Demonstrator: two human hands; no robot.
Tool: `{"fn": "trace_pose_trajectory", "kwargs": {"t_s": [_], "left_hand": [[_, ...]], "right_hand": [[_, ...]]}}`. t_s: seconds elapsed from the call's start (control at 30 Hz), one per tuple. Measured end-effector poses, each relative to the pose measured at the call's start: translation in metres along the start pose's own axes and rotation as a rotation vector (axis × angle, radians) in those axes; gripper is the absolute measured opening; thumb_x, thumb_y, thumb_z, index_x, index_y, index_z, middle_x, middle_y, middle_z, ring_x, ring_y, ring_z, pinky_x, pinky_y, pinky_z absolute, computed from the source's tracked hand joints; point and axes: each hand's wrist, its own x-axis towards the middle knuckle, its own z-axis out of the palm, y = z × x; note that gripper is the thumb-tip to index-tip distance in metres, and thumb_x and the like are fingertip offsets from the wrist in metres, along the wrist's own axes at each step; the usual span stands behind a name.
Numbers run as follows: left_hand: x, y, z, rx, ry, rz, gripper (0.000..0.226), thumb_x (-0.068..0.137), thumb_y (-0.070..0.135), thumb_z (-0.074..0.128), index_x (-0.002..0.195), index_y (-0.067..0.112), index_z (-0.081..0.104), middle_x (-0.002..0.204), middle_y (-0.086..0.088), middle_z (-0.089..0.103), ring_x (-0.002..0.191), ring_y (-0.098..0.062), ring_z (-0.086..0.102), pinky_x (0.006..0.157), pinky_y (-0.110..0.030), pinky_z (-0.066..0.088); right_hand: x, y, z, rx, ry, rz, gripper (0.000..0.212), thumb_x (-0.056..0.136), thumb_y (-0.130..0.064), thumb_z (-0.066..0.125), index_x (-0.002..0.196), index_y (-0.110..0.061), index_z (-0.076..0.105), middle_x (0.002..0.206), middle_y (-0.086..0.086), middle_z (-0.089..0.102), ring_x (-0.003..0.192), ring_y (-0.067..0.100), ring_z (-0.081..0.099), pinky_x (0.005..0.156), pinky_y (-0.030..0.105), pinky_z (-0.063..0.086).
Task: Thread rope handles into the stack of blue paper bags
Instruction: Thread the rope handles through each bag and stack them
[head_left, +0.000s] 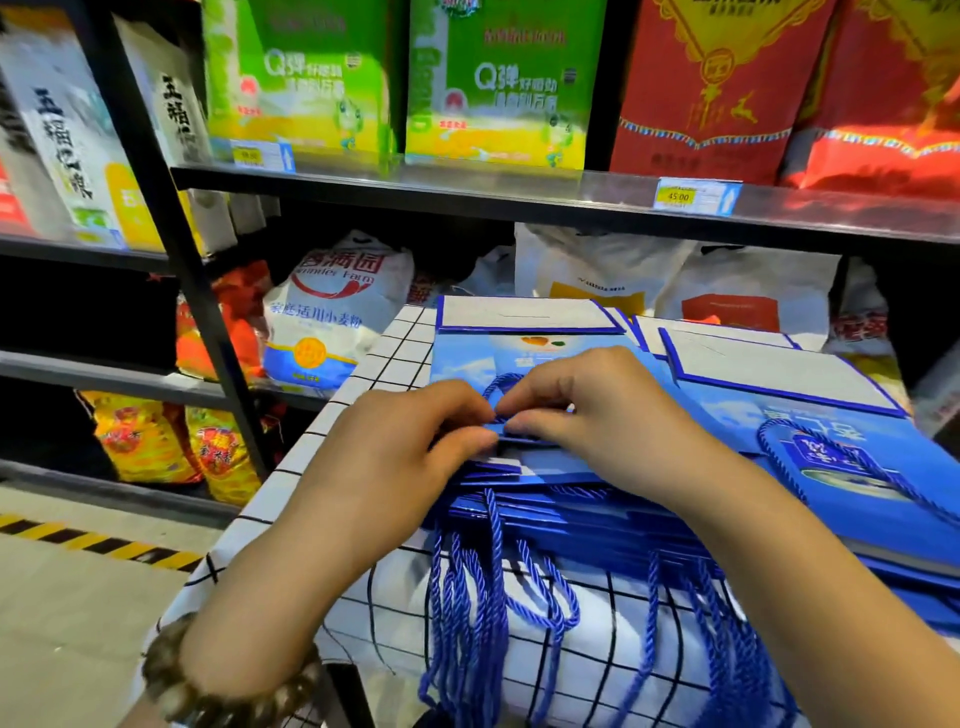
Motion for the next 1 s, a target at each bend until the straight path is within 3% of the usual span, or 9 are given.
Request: {"fn": "trace_pose_trajectory", "kwargs": {"t_s": [0.1, 0.2, 0.27, 0.43, 0.53, 0.6, 0.7, 0.87, 1.0], "left_hand": [[-0.002, -0.002, 0.002, 0.055, 0.053, 0.06, 0.016, 0.087, 0.017, 0.056, 0.082, 0.031, 0.05, 0.059, 0.026, 0.056, 0.058, -0.001, 0.05, 0.051, -0.014, 0.034], [-0.003, 0.0, 0.003, 0.166, 0.063, 0.162, 0.027, 0.081, 0.006, 0.046, 0.088, 0.032, 0.043, 0.077, 0.014, 0.064, 0.065, -0.016, 0.055, 0.054, -0.026, 0.039], [-0.001, 0.0, 0.004, 0.182, 0.073, 0.211, 0.032, 0.072, 0.005, 0.045, 0.091, 0.031, 0.044, 0.085, 0.008, 0.066, 0.072, -0.023, 0.059, 0.056, -0.028, 0.045], [-0.006, 0.014, 0.004, 0.205, 0.158, 0.091, 0.021, 0.077, 0.024, 0.046, 0.083, 0.03, 0.065, 0.08, 0.008, 0.069, 0.072, -0.021, 0.063, 0.059, -0.027, 0.046], [-0.007, 0.03, 0.007, 0.53, 0.122, -0.094, 0.036, 0.089, 0.05, 0.036, 0.091, 0.029, 0.064, 0.085, 0.004, 0.066, 0.082, -0.018, 0.06, 0.059, -0.027, 0.038], [-0.004, 0.038, 0.01, 0.678, 0.074, -0.164, 0.04, 0.091, 0.054, 0.033, 0.094, 0.027, 0.061, 0.089, 0.002, 0.063, 0.087, -0.02, 0.059, 0.055, -0.028, 0.031], [0.0, 0.044, 0.015, 0.694, 0.042, -0.163, 0.033, 0.091, 0.052, 0.038, 0.097, 0.027, 0.058, 0.094, 0.002, 0.059, 0.091, -0.019, 0.058, 0.048, -0.028, 0.022], [-0.002, 0.036, 0.027, 0.677, 0.016, -0.086, 0.024, 0.095, 0.033, 0.04, 0.118, 0.028, 0.046, 0.112, 0.007, 0.05, 0.102, -0.018, 0.052, 0.064, -0.028, 0.027], [-0.002, 0.031, 0.019, 0.673, -0.076, -0.024, 0.016, 0.096, 0.027, 0.038, 0.111, 0.029, 0.042, 0.113, 0.008, 0.048, 0.099, -0.019, 0.052, 0.064, -0.027, 0.025]], "right_hand": [[-0.003, 0.001, -0.002, -0.179, -0.088, -0.037, 0.026, 0.093, -0.022, 0.049, 0.111, -0.033, 0.064, 0.087, -0.013, 0.068, 0.075, 0.003, 0.056, 0.074, 0.034, 0.046], [-0.007, 0.003, -0.009, -0.077, -0.225, 0.006, 0.035, 0.092, -0.014, 0.045, 0.12, -0.032, 0.057, 0.094, -0.018, 0.064, 0.086, 0.001, 0.06, 0.078, 0.023, 0.046], [-0.008, 0.004, -0.011, -0.039, -0.276, 0.021, 0.038, 0.09, -0.013, 0.051, 0.123, -0.031, 0.054, 0.113, -0.017, 0.062, 0.107, -0.002, 0.057, 0.09, 0.016, 0.044], [-0.005, 0.006, -0.001, -0.174, -0.161, -0.015, 0.035, 0.092, -0.016, 0.048, 0.123, -0.033, 0.053, 0.121, -0.009, 0.063, 0.115, 0.012, 0.055, 0.092, 0.04, 0.046], [-0.005, 0.003, -0.001, -0.159, -0.142, 0.015, 0.034, 0.094, -0.016, 0.046, 0.124, -0.033, 0.051, 0.119, -0.005, 0.064, 0.115, 0.013, 0.054, 0.092, 0.039, 0.045], [-0.006, 0.001, -0.001, -0.168, -0.144, 0.015, 0.033, 0.094, -0.019, 0.046, 0.124, -0.034, 0.05, 0.118, -0.007, 0.064, 0.115, 0.013, 0.054, 0.091, 0.038, 0.045], [-0.007, -0.001, 0.001, -0.15, -0.12, 0.03, 0.032, 0.093, -0.023, 0.048, 0.123, -0.036, 0.05, 0.116, -0.011, 0.065, 0.113, 0.012, 0.054, 0.091, 0.036, 0.044], [-0.009, 0.0, 0.003, -0.134, -0.099, 0.04, 0.031, 0.09, -0.028, 0.053, 0.12, -0.039, 0.052, 0.112, -0.013, 0.066, 0.111, 0.016, 0.056, 0.089, 0.036, 0.045], [-0.011, 0.003, 0.005, -0.187, -0.104, 0.035, 0.032, 0.092, -0.029, 0.049, 0.121, -0.041, 0.049, 0.114, -0.012, 0.066, 0.111, 0.022, 0.054, 0.088, 0.037, 0.045]]}}
